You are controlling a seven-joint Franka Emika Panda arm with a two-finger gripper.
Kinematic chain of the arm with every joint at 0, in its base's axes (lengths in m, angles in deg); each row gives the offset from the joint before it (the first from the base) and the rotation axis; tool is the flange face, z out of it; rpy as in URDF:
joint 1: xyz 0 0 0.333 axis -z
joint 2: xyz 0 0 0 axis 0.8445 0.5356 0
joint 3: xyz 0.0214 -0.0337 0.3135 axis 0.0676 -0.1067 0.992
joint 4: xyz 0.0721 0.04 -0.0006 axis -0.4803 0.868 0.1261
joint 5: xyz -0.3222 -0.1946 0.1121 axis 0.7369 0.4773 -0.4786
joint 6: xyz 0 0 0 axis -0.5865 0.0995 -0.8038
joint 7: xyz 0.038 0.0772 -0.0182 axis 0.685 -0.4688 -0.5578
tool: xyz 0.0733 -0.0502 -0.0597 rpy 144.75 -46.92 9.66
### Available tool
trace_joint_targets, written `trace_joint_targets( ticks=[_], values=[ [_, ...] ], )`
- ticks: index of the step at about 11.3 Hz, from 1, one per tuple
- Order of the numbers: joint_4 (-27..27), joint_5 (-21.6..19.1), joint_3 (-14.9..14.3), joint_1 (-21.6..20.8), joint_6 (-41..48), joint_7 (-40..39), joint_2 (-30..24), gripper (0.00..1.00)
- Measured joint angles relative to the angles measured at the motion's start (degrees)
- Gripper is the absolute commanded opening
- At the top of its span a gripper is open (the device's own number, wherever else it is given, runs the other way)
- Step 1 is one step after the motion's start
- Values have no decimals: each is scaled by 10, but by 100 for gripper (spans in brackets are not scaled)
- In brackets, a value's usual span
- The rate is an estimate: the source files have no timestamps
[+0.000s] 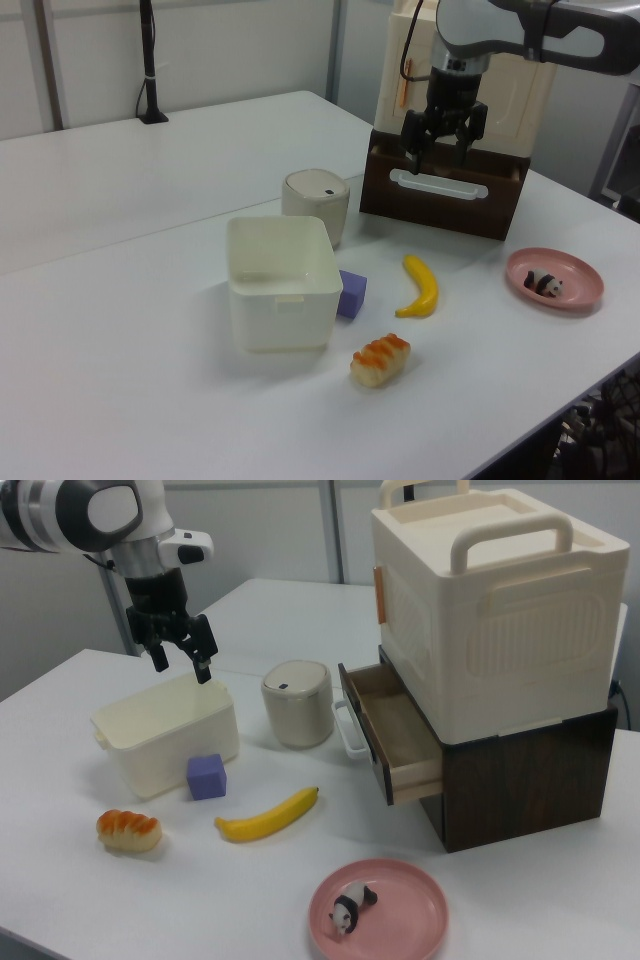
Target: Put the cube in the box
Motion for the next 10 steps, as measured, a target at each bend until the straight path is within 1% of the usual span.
trace_joint_targets(
  ticks=[1, 3, 4, 10],
  values=[
    [0, 0, 0, 0, 0, 0, 0, 100],
    [0, -32, -18, 1, 0, -30, -4, 100],
    [0, -37, -24, 2, 2, -39, -6, 100],
    [0, -39, -23, 1, 24, -45, -8, 100]
  ],
)
